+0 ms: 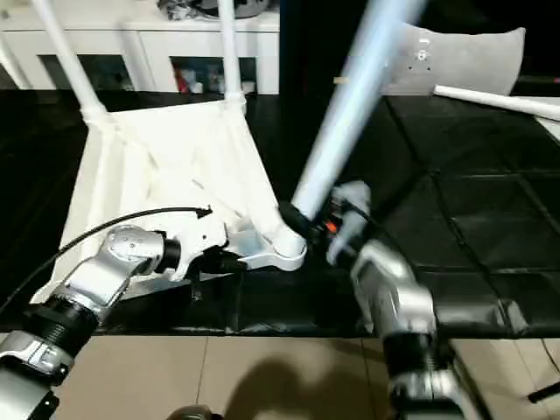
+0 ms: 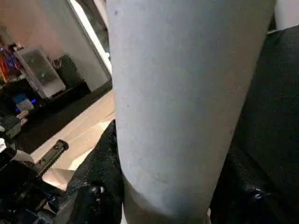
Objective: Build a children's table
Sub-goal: Insert table leg to table base
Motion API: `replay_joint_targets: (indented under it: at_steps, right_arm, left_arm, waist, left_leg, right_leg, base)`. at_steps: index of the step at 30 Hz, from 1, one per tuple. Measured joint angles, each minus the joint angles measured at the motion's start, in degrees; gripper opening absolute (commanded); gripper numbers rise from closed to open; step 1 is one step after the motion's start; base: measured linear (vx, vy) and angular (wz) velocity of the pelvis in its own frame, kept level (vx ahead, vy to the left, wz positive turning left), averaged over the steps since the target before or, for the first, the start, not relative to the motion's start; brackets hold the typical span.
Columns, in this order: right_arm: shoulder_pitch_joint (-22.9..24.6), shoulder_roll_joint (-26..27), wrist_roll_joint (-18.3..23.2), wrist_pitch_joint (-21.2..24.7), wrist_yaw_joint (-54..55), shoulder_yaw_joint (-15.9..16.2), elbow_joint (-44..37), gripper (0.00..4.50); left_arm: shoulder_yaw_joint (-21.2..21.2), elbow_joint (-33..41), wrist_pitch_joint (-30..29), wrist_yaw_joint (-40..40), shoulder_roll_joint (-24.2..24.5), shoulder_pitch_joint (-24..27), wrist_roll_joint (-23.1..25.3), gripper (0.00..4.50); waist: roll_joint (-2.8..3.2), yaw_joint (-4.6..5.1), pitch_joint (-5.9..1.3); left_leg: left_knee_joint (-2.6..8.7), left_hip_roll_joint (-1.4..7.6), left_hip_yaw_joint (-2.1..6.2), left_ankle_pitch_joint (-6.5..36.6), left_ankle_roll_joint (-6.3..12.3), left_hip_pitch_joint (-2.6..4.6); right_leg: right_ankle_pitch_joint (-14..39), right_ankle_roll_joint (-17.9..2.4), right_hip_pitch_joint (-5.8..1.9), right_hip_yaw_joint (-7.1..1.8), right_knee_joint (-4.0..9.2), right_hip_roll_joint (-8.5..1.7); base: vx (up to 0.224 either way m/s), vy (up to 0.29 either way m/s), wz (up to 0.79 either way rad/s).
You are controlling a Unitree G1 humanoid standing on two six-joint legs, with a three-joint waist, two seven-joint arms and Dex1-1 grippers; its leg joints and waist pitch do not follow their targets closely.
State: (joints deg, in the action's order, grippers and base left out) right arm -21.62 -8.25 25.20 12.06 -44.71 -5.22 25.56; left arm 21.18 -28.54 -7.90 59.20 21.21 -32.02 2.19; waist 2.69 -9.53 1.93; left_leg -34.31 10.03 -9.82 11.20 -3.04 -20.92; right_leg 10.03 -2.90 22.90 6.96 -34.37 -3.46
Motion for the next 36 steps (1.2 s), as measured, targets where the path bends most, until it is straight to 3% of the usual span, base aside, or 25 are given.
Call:
replay_joint_targets:
  at_steps: [6, 11, 13, 15, 19, 24, 29, 34, 36]
  right_arm:
    - [2.35, 0.14, -1.59, -6.25, -0.1, 0.91, 0.11, 1.88]
    - [2.48, -4.02, -9.81, -10.43, 0.26, 7.95, -2.71, 1.88]
    - [2.35, -4.82, -11.98, -11.73, -0.11, 9.46, -2.87, 1.88]
    - [2.0, -5.35, -13.32, -12.83, -0.47, 10.4, -2.4, 1.88]
    - [0.83, -5.57, -14.38, -12.87, -0.77, 11.79, -1.12, 1.88]
    - [-1.7, -6.6, -15.74, -11.29, -2.45, 13.93, 0.06, 1.88]
    - [-5.23, -5.96, -15.78, -8.57, -4.75, 14.24, 3.28, 1.88]
    - [-5.82, -6.28, -15.8, -7.61, -5.06, 14.55, 3.74, 1.88]
    - [-5.5, -6.44, -15.84, -6.78, -4.69, 14.61, 3.03, 1.88]
  left_arm:
    - [0.01, -0.51, 0.06, 0.0, -0.28, 0.05, 0.14, 0.0]
    - [0.06, -0.55, 0.06, -0.34, -0.3, 0.27, 0.53, 0.0]
    - [0.08, -0.54, 0.06, -0.51, -0.35, 0.47, 0.56, 0.0]
    - [0.08, -0.53, 0.06, -0.71, -0.35, 0.72, 0.71, 0.0]
    - [0.06, -0.35, 0.06, -0.78, -0.08, 1.31, 0.94, 0.0]
    - [0.05, 0.11, 0.42, -0.3, 0.69, 1.87, 0.94, 0.0]
    - [0.24, -0.87, 1.96, 1.66, 1.83, 1.34, 1.04, 0.0]
    - [1.54, -5.5, 3.34, 3.34, 1.47, -1.92, 1.53, 0.0]
    - [1.75, -8.23, 4.23, 4.02, 0.91, -3.49, 2.01, 0.0]
  waist:
    - [0.47, 0.03, -0.31]
    - [0.42, 0.15, -0.39]
    - [0.28, 0.22, -0.48]
    - [0.26, 0.43, -0.52]
    - [-0.01, 1.37, -0.65]
    - [-0.41, 1.59, -0.89]
    - [-0.41, 2.39, -0.9]
    - [-0.39, 2.79, -0.93]
    - [-0.29, 2.79, -0.8]
  left_leg:
    - [0.01, 0.0, 0.0, 0.01, 0.0, -0.01]
    - [0.01, -0.01, 0.0, 0.01, 0.0, 0.08]
    - [0.04, -0.01, 0.0, 0.01, 0.0, 0.15]
    - [0.11, -0.01, 0.0, 0.04, 0.04, 0.68]
    - [0.17, -0.04, 0.0, 0.21, 0.07, 0.94]
    - [0.18, -0.05, 0.0, 0.26, 0.06, 0.95]
    - [0.25, -0.04, 0.0, 0.28, 0.05, 0.96]
    - [0.28, -0.04, 0.0, 0.27, 0.03, 1.12]
    - [0.28, -0.04, 0.0, 0.27, 0.03, 1.71]
  right_leg:
    - [0.19, 0.33, -0.01, 0.01, 0.0, 0.0]
    - [0.22, 0.37, -0.24, 0.0, 0.01, 0.0]
    - [0.23, 0.4, -0.32, 0.01, 0.03, 0.0]
    - [0.24, 0.41, -0.66, 0.01, 0.23, 0.01]
    - [0.33, 0.55, -1.17, 0.01, 0.45, 0.01]
    - [0.33, 0.56, -1.2, 0.0, 0.45, 0.01]
    - [0.36, 0.56, -1.19, 0.0, 0.43, 0.02]
    - [0.39, 0.56, -1.31, 0.01, 0.42, 0.02]
    - [0.4, 0.58, -1.6, 0.01, 0.49, 0.02]
  base:
    - [0.0, 0.0, 0.0]
    - [0.0, 0.0, 0.0]
    - [0.0, 0.0, 0.0]
    - [0.0, 0.0, 0.0]
    - [0.0, 0.0, 0.0]
    - [0.0, 0.0, 0.0]
    - [0.0, 0.0, 0.0]
    - [0.0, 0.0, 0.0]
    - [0.0, 0.0, 0.0]
